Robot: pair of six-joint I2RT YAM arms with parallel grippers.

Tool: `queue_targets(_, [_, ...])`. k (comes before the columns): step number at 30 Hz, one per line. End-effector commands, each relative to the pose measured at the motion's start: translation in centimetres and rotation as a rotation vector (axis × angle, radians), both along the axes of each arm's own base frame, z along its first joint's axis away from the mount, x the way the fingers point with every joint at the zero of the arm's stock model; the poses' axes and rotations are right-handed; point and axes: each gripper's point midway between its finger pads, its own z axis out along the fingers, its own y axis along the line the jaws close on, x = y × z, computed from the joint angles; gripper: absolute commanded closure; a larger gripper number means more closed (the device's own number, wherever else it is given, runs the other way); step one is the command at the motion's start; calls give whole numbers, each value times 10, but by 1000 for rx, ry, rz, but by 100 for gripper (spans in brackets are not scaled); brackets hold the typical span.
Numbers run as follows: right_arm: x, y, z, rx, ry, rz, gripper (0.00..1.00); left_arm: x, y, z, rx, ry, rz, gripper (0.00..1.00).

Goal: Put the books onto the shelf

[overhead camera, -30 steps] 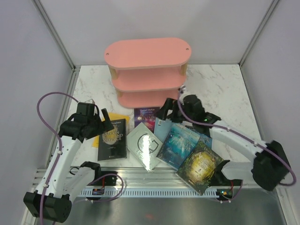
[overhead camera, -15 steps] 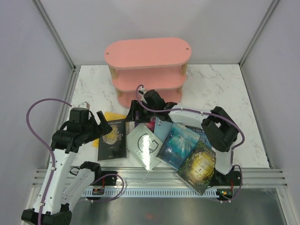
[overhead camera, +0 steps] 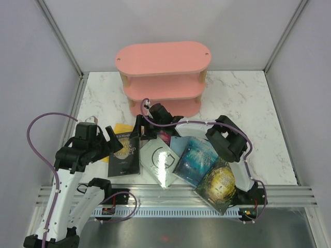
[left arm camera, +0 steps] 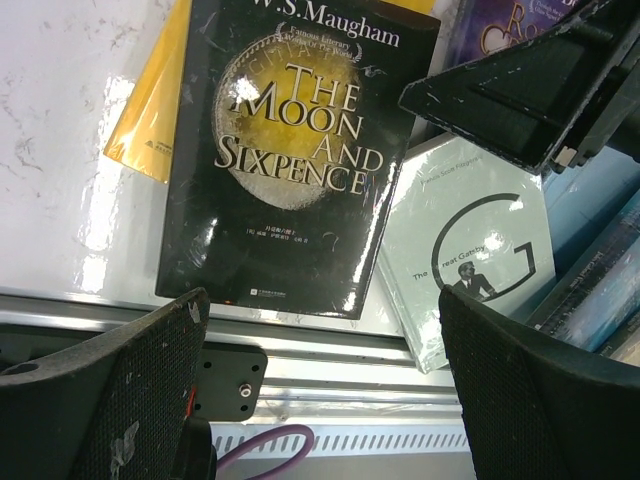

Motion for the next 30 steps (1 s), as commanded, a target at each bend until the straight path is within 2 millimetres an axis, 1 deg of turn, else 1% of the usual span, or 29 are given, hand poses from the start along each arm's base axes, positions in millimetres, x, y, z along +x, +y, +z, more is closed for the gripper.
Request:
queue_targets(1, [-1,16,-5,24,4,11,19,-4,0,-1,-17,14,25,3])
queue_targets(7, [-6,17,-21,0,19,15,20,-3,0,-4,-10,24,24,3])
queue_targets(15, [-5,12,-32,-36,23,1,20,-2,0,-7,-3,27,13,3])
queue_targets(16, [-7,13,-36,-33,33,6,21,-2,1,-8,-1,28,13,3])
queue_targets(18, [-10,19,-36,-9,54,5,21,-2,1,-10,1,31,12,3])
queue_targets(19, [-11,22,-39,8,58,8,21,-2,1,-11,2,32,11,3])
queue_targets(21, [-18,28,-40,28,77,22,24,-2,1,-11,2,34,11,3])
queue_targets(24, [-22,34,-42,56,90,26,33,0,1,-9,5,24,6,3])
queue_targets(25, [-21,35,-41,74,95,18,42,0,1,-9,5,26,4,2])
queue_targets(27, [-22,37,-39,99,96,21,50,0,1,-9,7,24,2,2])
queue_targets(28, [-23,37,-42,100,100,21,59,0,1,-9,7,25,4,2])
queue_targets(30, [-25,37,-44,112,121,24,73,0,1,-11,7,27,0,2])
